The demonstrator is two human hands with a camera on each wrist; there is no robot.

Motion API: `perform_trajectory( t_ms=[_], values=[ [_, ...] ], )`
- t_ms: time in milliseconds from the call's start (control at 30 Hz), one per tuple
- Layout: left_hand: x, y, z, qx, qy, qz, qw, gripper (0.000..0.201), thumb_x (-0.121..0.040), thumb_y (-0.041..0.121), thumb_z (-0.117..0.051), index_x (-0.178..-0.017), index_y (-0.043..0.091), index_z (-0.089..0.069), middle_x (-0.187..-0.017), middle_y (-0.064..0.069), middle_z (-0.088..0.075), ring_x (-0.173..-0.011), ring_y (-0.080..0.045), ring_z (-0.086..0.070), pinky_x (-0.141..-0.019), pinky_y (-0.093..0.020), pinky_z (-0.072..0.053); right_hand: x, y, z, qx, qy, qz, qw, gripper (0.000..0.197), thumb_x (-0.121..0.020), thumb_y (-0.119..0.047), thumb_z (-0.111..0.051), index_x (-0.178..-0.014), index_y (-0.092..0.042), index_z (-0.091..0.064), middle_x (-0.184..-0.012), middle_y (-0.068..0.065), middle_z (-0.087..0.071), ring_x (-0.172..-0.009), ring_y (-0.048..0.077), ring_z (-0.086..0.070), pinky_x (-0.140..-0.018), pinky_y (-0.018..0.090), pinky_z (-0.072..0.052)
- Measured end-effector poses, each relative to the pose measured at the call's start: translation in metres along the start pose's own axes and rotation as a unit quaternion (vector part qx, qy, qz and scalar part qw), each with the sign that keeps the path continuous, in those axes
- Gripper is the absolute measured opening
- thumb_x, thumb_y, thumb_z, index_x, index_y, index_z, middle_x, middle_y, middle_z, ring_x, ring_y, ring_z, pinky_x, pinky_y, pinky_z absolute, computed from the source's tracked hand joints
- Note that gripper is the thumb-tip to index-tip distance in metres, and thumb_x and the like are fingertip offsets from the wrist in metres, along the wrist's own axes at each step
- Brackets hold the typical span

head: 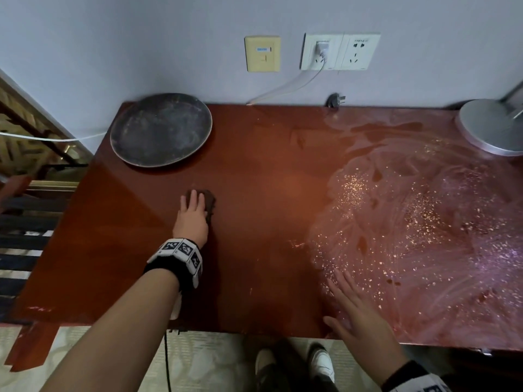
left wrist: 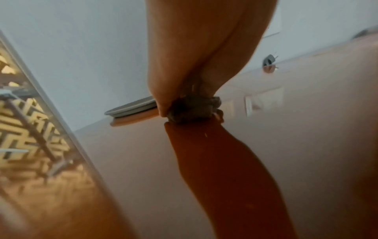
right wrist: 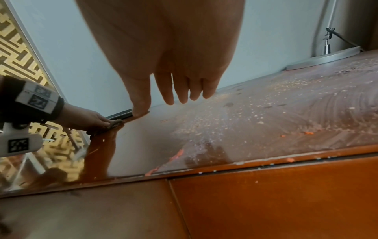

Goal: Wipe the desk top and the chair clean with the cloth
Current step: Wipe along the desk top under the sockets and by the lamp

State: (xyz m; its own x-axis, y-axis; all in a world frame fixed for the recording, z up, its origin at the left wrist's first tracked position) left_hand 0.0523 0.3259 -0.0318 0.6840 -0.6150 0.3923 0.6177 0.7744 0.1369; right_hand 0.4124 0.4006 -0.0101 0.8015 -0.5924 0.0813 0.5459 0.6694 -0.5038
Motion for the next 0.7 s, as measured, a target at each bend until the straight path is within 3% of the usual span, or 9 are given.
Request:
perform_trajectory(
  t_ms=[67, 133, 200, 267, 367, 433, 500, 567, 700],
  values=[
    [0.025, 0.015, -0.018, -0.014, 0.004, -0.077, 0.997, 0.053, -0.102, 0.010, -0.028, -0.151, 0.010, -0.007, -0.159, -0.006, 0.003, -0.146, -0.030, 0.005, -0.116, -0.033, -0.014, 0.003, 0.001, -0.004, -0.018, -0.013, -0.007, 1.000, 0.080, -0.076, -0.031, -0.074, -0.143, -0.025, -0.030, -0.153, -0.025, 0.000, -0.140, -0.005, -0.003, -0.093, 0.027, -0.041],
    [0.068, 0.027, -0.038, -0.015, 0.037, -0.172, 0.984, 0.052, -0.100, 0.007, -0.036, -0.150, 0.008, -0.020, -0.158, -0.007, -0.010, -0.145, -0.028, -0.002, -0.114, -0.033, -0.027, 0.002, -0.005, -0.008, -0.025, -0.023, -0.001, 0.999, 0.080, -0.081, -0.030, -0.071, -0.145, -0.026, -0.023, -0.149, -0.030, 0.008, -0.139, -0.005, -0.003, -0.096, 0.027, -0.044],
    [0.118, 0.031, -0.054, 0.011, 0.054, -0.228, 0.972, 0.047, -0.093, 0.011, -0.042, -0.139, 0.008, -0.045, -0.149, -0.006, -0.038, -0.139, -0.026, -0.026, -0.094, -0.030, -0.051, -0.003, -0.016, -0.018, -0.017, -0.059, 0.020, 0.998, 0.075, -0.085, -0.034, -0.064, -0.145, -0.026, -0.019, -0.147, -0.035, 0.009, -0.139, -0.005, 0.001, -0.106, 0.029, -0.037],
    [0.149, 0.025, -0.064, 0.026, 0.056, -0.232, 0.971, 0.046, -0.087, 0.017, -0.043, -0.131, 0.012, -0.056, -0.141, -0.003, -0.049, -0.132, -0.023, -0.041, -0.075, -0.020, -0.056, -0.009, -0.030, -0.027, -0.018, -0.073, 0.048, 0.996, 0.072, -0.084, -0.036, -0.063, -0.145, -0.024, -0.025, -0.153, -0.023, -0.006, -0.142, 0.001, -0.003, -0.112, 0.039, -0.031],
    [0.147, -0.007, -0.062, 0.052, 0.092, -0.148, 0.983, 0.062, -0.077, 0.003, -0.072, -0.135, 0.010, -0.052, -0.146, -0.004, -0.041, -0.134, -0.022, -0.038, -0.071, -0.018, -0.055, -0.017, -0.049, -0.037, 0.002, -0.111, 0.060, 0.992, 0.070, -0.087, -0.036, -0.060, -0.145, -0.030, -0.021, -0.154, -0.017, -0.005, -0.143, 0.006, -0.002, -0.115, 0.040, -0.024],
    [0.134, -0.045, -0.050, 0.064, 0.133, -0.070, 0.987, 0.059, -0.087, 0.002, -0.063, -0.142, 0.008, -0.041, -0.152, -0.004, -0.025, -0.140, -0.020, -0.021, -0.091, -0.029, -0.051, -0.021, -0.060, -0.030, 0.015, -0.078, 0.080, 0.994, 0.073, -0.079, -0.030, -0.072, -0.142, -0.020, -0.035, -0.151, -0.011, -0.021, -0.141, 0.007, -0.009, -0.111, 0.038, -0.026],
    [0.123, -0.088, -0.037, 0.052, 0.141, 0.006, 0.989, 0.051, -0.098, 0.007, -0.042, -0.147, 0.008, -0.028, -0.157, -0.009, -0.013, -0.145, -0.022, -0.006, -0.111, -0.034, -0.030, -0.023, -0.067, -0.025, 0.049, -0.069, 0.097, 0.992, 0.076, -0.065, -0.029, -0.084, -0.132, -0.015, -0.051, -0.144, -0.003, -0.041, -0.135, 0.011, -0.022, -0.100, 0.035, -0.035],
    [0.121, -0.125, -0.028, 0.048, 0.131, 0.066, 0.988, 0.049, -0.101, 0.010, -0.034, -0.149, 0.008, -0.022, -0.158, -0.012, -0.010, -0.146, -0.028, -0.003, -0.116, -0.039, -0.016, -0.020, -0.066, -0.027, 0.060, -0.070, 0.088, 0.992, 0.078, -0.058, -0.031, -0.087, -0.128, -0.015, -0.056, -0.139, -0.002, -0.048, -0.134, 0.012, -0.026, -0.096, 0.029, -0.036],
    [0.137, -0.140, -0.038, 0.118, 0.129, 0.080, 0.981, 0.049, -0.100, 0.007, -0.037, -0.148, 0.007, -0.027, -0.157, -0.008, -0.015, -0.146, -0.022, -0.003, -0.113, -0.044, -0.027, -0.012, -0.054, -0.035, 0.023, -0.094, 0.051, 0.994, 0.077, -0.077, -0.027, -0.075, -0.142, -0.019, -0.034, -0.151, -0.006, -0.025, -0.136, -0.013, 0.006, -0.110, 0.037, -0.022]
  ],
)
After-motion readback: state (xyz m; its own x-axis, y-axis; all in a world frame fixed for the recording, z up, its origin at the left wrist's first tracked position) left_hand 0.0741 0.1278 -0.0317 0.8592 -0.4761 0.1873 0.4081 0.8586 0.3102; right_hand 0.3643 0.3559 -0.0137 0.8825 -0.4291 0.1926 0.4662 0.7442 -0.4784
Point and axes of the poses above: each hand's wrist, its own x-axis away from the middle knuckle, its own z-axis out of the back of the hand, y = z × x, the point moved 6 cm from there along -x, towards the middle knuckle
